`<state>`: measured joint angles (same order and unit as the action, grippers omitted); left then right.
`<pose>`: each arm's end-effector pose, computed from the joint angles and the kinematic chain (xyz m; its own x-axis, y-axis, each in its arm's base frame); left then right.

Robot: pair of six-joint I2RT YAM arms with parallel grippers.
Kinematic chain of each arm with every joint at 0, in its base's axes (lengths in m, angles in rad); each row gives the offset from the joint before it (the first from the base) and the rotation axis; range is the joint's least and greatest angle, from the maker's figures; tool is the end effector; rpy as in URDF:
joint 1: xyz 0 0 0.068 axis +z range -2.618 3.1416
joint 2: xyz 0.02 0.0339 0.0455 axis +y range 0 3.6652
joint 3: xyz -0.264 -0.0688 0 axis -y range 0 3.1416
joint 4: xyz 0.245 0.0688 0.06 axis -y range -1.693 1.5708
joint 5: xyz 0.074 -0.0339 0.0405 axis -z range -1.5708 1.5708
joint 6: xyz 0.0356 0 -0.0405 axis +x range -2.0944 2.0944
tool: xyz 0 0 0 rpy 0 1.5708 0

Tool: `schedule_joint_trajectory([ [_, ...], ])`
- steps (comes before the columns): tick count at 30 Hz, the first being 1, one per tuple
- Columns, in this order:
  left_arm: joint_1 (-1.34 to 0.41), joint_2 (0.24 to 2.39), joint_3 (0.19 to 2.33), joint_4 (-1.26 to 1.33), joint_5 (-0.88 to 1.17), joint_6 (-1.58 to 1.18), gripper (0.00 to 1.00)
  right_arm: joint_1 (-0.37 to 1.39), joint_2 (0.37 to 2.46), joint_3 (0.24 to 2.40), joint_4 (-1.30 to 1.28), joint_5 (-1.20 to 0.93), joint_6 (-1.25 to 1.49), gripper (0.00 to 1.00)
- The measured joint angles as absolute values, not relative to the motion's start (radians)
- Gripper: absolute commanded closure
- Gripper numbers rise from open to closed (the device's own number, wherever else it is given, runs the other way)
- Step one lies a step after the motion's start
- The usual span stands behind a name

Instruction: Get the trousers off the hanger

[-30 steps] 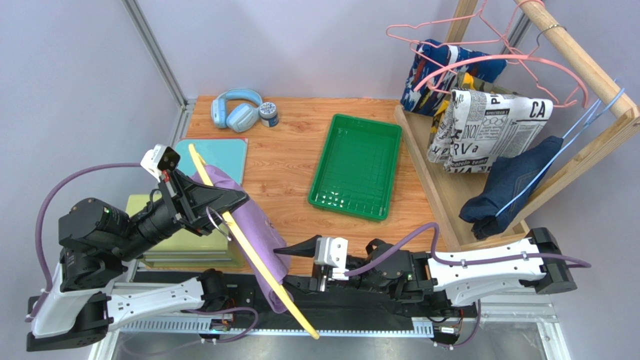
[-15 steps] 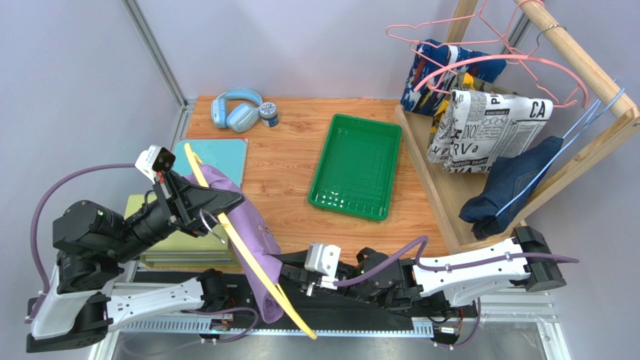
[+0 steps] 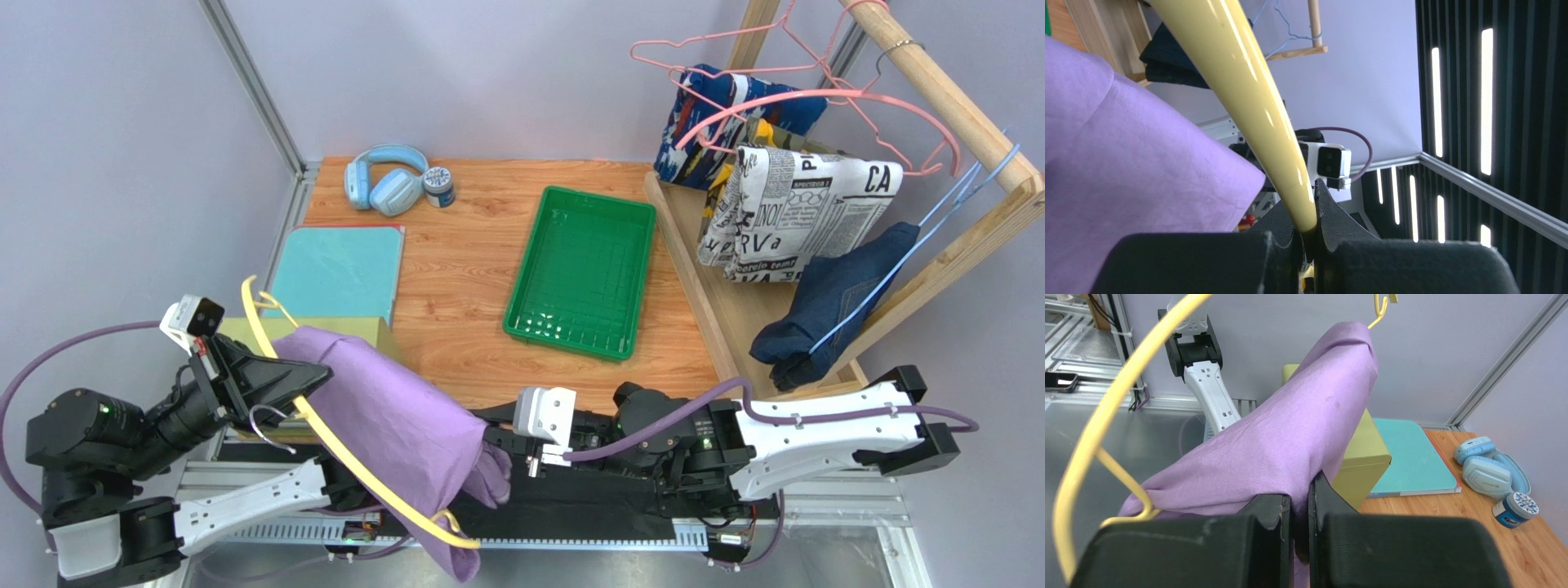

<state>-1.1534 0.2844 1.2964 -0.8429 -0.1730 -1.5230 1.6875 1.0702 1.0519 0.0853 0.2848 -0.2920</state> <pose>-0.0134 0.0453 0.4455 -0.8275 -0.5612 -0.0182 0.1079 -0.1272 -0.9860 -0.0189 0.2468 0.4079 0.2763 0.0157 -0.9609 -0.9463 0.1788 -0.2692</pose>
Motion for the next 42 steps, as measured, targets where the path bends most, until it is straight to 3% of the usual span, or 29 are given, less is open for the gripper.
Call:
schedule_joint_trajectory([
  [11, -1.151, 0.216, 1.053, -0.872, -0.194, -1.546, 1.00, 1.688, 1.091, 1.211, -0.014, 0.421, -0.240, 1.00],
  [21, -1.151, 0.218, 1.030, -0.823, -0.192, -1.536, 1.00, 1.644, 1.113, 1.439, -0.009, 0.636, -0.343, 1.00],
  [34, -1.151, 0.229, 1.085, -0.954, -0.192, -1.443, 1.00, 1.082, 1.091, 1.561, -0.180, 0.683, -0.284, 1.00],
  [42, -1.151, 0.244, 1.179, -0.972, -0.189, -1.381, 1.00, 0.803, 1.077, 1.405, -0.207, 0.605, -0.266, 1.00],
])
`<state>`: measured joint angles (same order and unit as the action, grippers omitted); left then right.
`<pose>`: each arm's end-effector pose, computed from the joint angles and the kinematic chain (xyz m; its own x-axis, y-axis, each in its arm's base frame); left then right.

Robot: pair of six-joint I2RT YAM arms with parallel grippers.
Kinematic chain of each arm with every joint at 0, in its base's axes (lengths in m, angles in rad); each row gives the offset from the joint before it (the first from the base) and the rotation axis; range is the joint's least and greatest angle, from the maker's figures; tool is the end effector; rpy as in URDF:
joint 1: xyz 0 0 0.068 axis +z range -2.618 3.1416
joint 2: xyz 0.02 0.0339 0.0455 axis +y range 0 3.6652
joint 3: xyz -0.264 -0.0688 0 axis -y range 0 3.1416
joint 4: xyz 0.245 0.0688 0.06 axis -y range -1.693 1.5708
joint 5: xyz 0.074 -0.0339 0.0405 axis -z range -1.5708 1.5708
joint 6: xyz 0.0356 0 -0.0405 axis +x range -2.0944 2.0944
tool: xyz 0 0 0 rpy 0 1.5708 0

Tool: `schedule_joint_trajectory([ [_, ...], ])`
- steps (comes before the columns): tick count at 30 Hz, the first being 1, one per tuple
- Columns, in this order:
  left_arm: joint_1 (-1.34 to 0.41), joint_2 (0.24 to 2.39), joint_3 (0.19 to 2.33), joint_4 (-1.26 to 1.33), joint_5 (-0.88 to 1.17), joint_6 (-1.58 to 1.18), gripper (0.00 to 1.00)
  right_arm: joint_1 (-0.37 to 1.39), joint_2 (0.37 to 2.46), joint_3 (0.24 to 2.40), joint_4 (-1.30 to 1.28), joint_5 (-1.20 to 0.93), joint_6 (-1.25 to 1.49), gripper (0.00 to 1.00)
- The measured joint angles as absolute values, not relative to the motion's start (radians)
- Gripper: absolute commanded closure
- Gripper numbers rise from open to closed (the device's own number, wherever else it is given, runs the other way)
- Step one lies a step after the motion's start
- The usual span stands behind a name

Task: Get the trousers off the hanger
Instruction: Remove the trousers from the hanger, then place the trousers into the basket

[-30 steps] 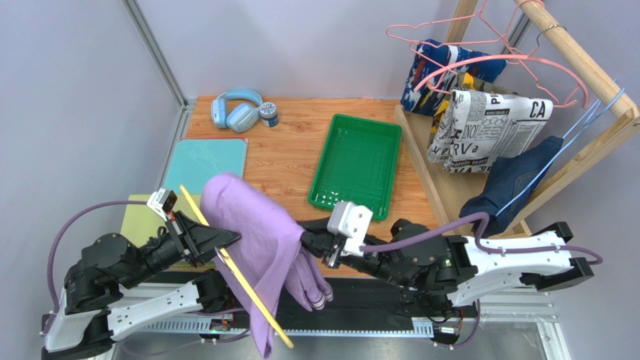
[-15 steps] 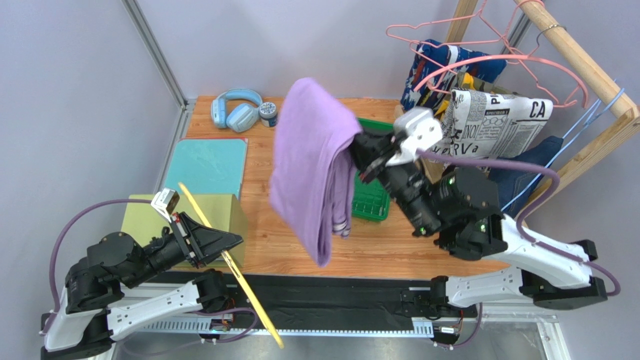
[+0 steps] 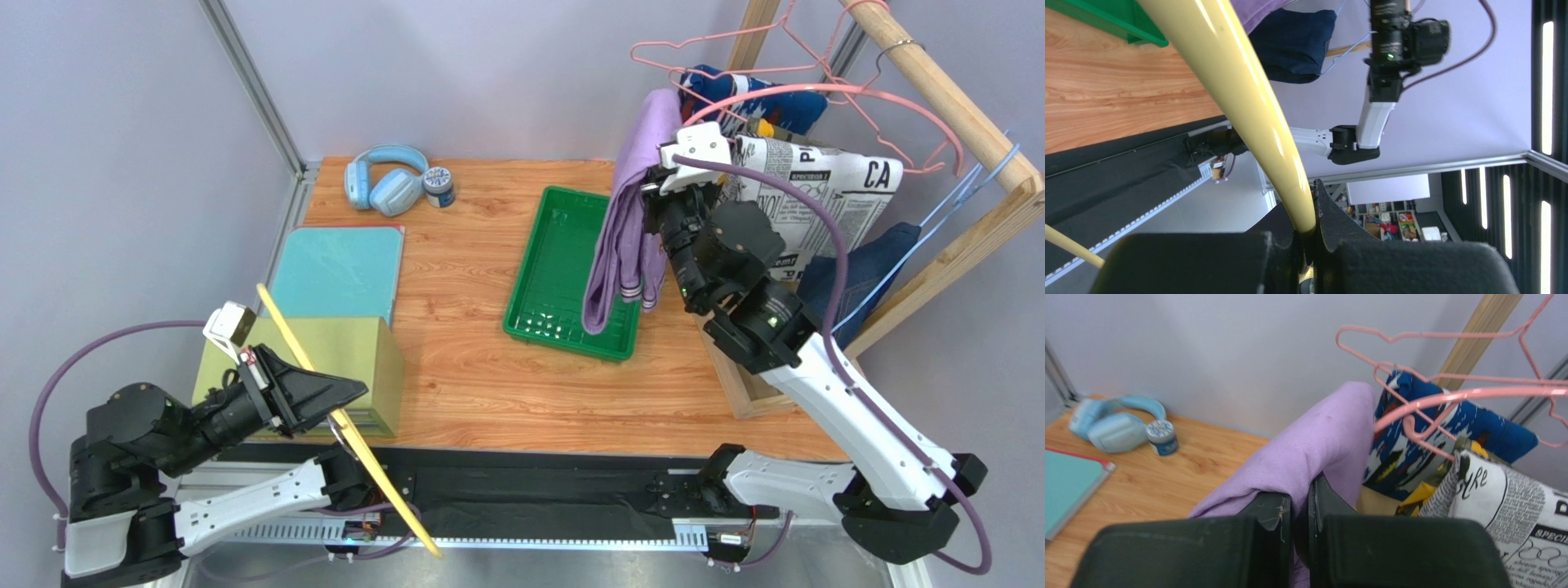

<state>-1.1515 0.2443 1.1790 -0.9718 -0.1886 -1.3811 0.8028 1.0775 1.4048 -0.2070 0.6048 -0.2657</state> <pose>-0.0061 0.0301 0.4060 -0.8090 -0.5544 -0.1953 0.1400 0.1409 -0.9801 0.1606 0.1372 0.4940 0.1328 -0.1734 -0.9759 -0.1707 0.9659 -0.1948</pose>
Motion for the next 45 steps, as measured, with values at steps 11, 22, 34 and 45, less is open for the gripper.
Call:
schedule_joint_trajectory([
  [11, -1.151, 0.286, 1.284, -0.980, -0.155, -1.306, 1.00, 0.619, 1.082, 1.206, -0.257, 0.519, -0.262, 1.00],
  [22, -1.151, 0.307, 1.284, -0.975, -0.086, -1.268, 1.00, 0.579, 1.133, 1.192, -0.223, 0.437, -0.303, 1.00],
  [34, -1.151, 0.298, 1.284, -0.974, -0.059, -1.276, 1.00, 0.682, 1.633, 1.230, -0.157, 0.397, -0.163, 0.98],
  [45, -1.151, 0.279, 1.243, -0.950, -0.048, -1.296, 1.00, 0.773, 1.932, 1.607, -0.285, 0.558, 0.022, 0.89],
])
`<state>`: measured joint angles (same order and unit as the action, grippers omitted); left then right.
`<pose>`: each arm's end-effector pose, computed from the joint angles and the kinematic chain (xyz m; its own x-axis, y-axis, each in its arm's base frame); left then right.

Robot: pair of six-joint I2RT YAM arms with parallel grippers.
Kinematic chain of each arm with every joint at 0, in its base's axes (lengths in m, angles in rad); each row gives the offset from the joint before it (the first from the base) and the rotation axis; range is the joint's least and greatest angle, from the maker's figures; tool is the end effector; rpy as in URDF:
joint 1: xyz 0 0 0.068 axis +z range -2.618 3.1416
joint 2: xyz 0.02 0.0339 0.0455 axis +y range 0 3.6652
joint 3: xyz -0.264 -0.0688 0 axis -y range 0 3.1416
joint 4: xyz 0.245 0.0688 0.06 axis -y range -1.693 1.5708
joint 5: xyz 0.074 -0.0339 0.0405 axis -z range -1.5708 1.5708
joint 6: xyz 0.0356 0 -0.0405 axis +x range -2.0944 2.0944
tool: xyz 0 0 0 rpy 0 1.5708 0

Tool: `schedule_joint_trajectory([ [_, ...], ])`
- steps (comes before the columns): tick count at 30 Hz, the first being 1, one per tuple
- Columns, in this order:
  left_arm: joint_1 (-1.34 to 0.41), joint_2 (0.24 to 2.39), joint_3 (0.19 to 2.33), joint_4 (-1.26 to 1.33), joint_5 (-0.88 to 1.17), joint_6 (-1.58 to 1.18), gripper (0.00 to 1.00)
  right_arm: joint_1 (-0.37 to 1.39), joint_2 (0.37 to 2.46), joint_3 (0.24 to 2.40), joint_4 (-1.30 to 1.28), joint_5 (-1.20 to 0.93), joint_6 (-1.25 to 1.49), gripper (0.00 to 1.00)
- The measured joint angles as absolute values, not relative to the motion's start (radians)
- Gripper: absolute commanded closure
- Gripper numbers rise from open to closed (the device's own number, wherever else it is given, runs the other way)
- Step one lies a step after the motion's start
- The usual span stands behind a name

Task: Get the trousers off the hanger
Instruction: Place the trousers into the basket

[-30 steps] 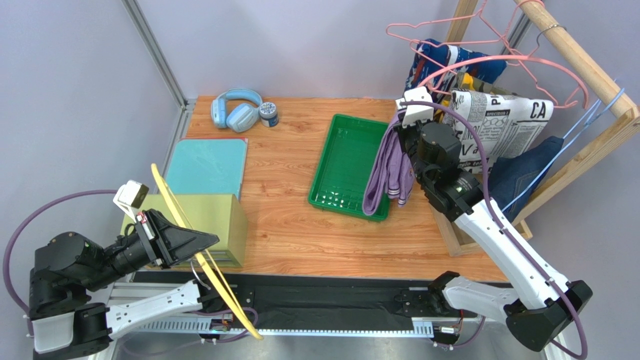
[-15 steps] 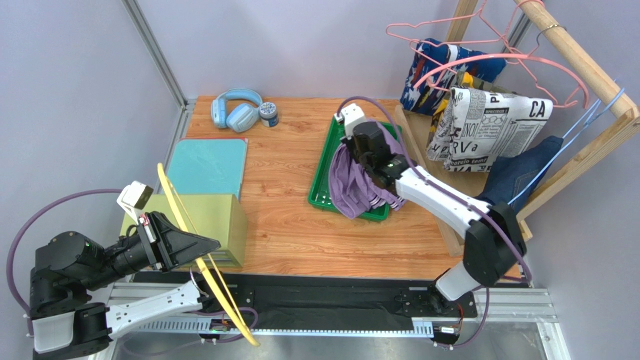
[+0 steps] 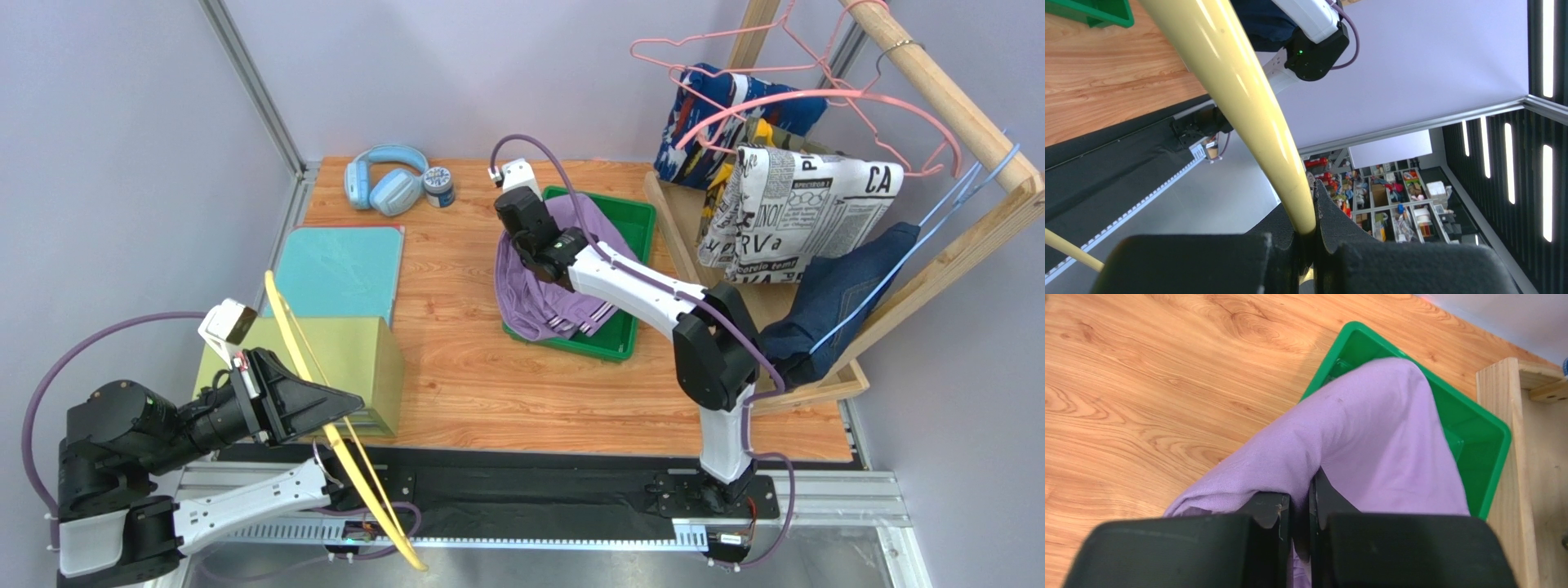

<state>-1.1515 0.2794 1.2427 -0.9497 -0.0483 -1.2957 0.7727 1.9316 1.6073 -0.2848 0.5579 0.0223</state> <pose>-0.0121 0.0314 0.4232 -0.8576 -0.4372 -0.2710 0.2478 0.1105 -0.9625 0.3354 0.3006 0.2797 -0.4158 -0.3790 -0.8267 -0.2721 0.9192 -0.2845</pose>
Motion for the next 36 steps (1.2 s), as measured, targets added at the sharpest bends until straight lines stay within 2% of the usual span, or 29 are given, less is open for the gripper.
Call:
schedule_joint_trajectory([
  [2, -1.151, 0.277, 1.238, -0.943, -0.046, -1.298, 1.00, 0.780, 1.955, 1.640, -0.313, 0.574, 0.047, 0.77],
  [6, -1.151, 0.268, 1.213, -0.920, -0.036, -1.304, 1.00, 0.787, 1.984, 1.689, -0.394, 0.594, 0.107, 0.40],
  [8, -1.151, 0.271, 1.201, -0.907, -0.022, -1.303, 1.00, 0.787, 1.982, 1.698, -0.441, 0.594, 0.135, 0.35],
  [9, -1.151, 0.274, 1.198, -0.900, -0.013, -1.300, 1.00, 0.787, 1.980, 1.703, -0.474, 0.593, 0.147, 0.28],
  [10, -1.151, 0.284, 1.198, -0.891, 0.003, -1.295, 1.00, 0.787, 1.974, 1.706, -0.509, 0.591, 0.159, 0.25],
  [16, -1.151, 0.395, 1.199, -0.827, 0.125, -1.233, 1.00, 0.798, 1.815, 1.702, -0.753, 0.548, 0.202, 0.21],
  [23, -1.151, 0.525, 1.198, -0.765, 0.366, -1.175, 1.00, 0.926, 1.407, 1.644, -0.951, 0.456, 0.189, 0.21],
  [27, -1.151, 0.568, 1.169, -0.684, 0.529, -1.161, 1.00, 0.948, 1.233, 1.630, -0.979, 0.192, 0.141, 0.19],
  [30, -1.151, 0.576, 1.112, -0.612, 0.641, -1.166, 1.00, 0.946, 1.140, 1.611, -0.981, -0.081, 0.079, 0.17],
  [36, -1.158, 0.596, 1.015, -0.510, 0.793, -1.190, 1.00, 0.949, 1.178, 1.736, -1.028, -0.457, -0.059, 0.18],
])
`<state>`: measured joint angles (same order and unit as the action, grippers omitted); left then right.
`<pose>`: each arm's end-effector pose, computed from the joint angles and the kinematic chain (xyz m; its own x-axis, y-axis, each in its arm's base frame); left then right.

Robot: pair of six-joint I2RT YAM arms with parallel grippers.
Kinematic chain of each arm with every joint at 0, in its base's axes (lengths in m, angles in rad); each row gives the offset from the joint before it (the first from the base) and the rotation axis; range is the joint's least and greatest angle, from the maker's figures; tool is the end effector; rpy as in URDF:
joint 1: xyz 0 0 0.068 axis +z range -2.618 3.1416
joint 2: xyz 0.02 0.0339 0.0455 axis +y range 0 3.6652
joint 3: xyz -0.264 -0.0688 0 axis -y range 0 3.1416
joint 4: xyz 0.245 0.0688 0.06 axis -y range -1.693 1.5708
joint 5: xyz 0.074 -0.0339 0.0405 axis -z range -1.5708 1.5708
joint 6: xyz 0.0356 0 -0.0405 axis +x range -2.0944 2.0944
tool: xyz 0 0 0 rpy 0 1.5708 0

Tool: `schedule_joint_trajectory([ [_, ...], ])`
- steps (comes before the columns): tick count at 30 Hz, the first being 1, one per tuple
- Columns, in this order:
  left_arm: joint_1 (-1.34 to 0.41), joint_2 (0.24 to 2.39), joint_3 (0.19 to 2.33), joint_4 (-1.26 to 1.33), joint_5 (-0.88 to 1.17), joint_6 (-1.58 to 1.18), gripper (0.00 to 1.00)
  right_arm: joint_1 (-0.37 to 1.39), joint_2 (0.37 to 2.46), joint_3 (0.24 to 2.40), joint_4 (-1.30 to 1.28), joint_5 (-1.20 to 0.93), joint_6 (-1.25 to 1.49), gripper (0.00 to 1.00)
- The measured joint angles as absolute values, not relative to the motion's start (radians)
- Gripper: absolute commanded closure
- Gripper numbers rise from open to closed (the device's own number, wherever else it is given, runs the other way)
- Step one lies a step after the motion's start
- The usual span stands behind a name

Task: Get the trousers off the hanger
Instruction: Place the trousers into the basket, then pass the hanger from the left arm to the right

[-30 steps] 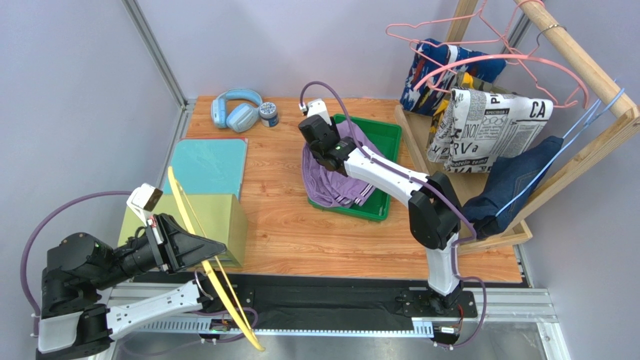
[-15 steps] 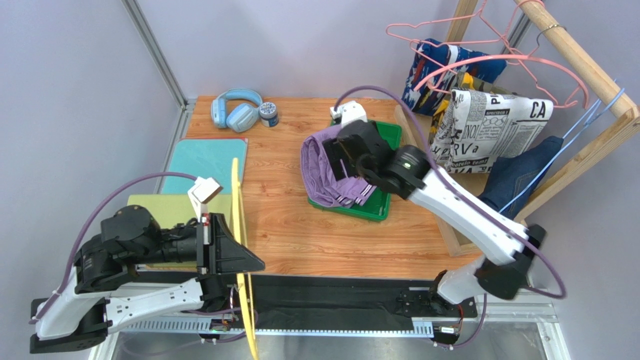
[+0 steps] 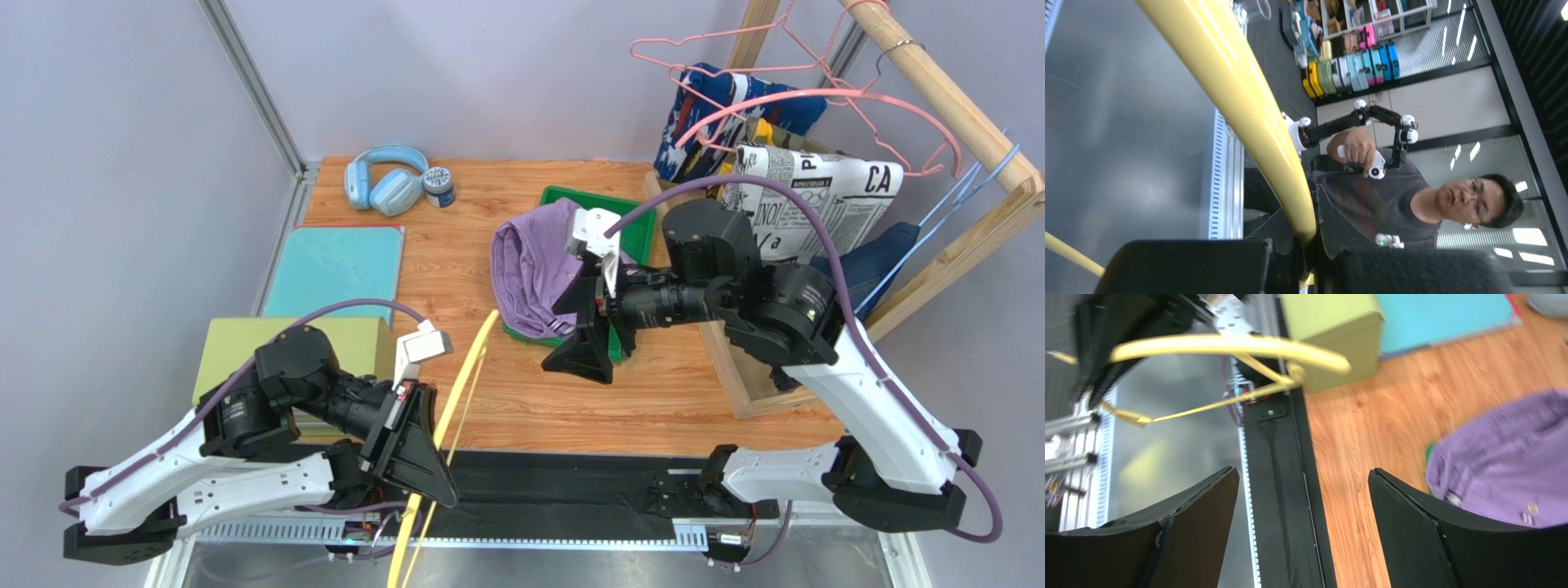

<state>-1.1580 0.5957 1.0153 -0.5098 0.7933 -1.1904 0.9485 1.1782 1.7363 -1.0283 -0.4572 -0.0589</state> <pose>0.0166 -0.1012 0.4073 -0.8744 0.3730 -0.3102 0.3107 -0.0603 -0.9486 0.0977 0.1631 0.4901 -0.2072 -0.3795 -0.9017 -0.9724 0.1812 0.1472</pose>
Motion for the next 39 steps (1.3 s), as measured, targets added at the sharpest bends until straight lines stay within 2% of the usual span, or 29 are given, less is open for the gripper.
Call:
schedule_joint_trajectory([
  [9, -1.190, 0.645, 0.991, -0.465, 0.890, -1.215, 1.00, 0.949, 1.324, 1.848, -1.086, -0.786, -0.221, 0.19],
  [19, -1.198, 0.680, 0.991, -0.452, 0.918, -1.218, 1.00, 0.994, 1.398, 1.939, -1.111, -0.912, -0.286, 0.24],
  [22, -1.198, 0.685, 0.992, -0.452, 0.925, -1.221, 1.00, 1.015, 1.429, 1.939, -1.117, -0.920, -0.290, 0.28],
  [29, -1.209, 0.697, 0.992, -0.453, 0.949, -1.226, 1.00, 1.053, 1.472, 1.927, -1.110, -0.941, -0.298, 0.54],
  [32, -1.213, 0.698, 0.992, -0.461, 0.968, -1.231, 1.00, 1.064, 1.471, 1.895, -1.091, -0.945, -0.300, 0.57],
  [39, -1.217, 0.697, 0.992, -0.545, 0.984, -1.260, 1.00, 1.092, 1.447, 1.757, -1.013, -0.948, -0.298, 0.55],
])
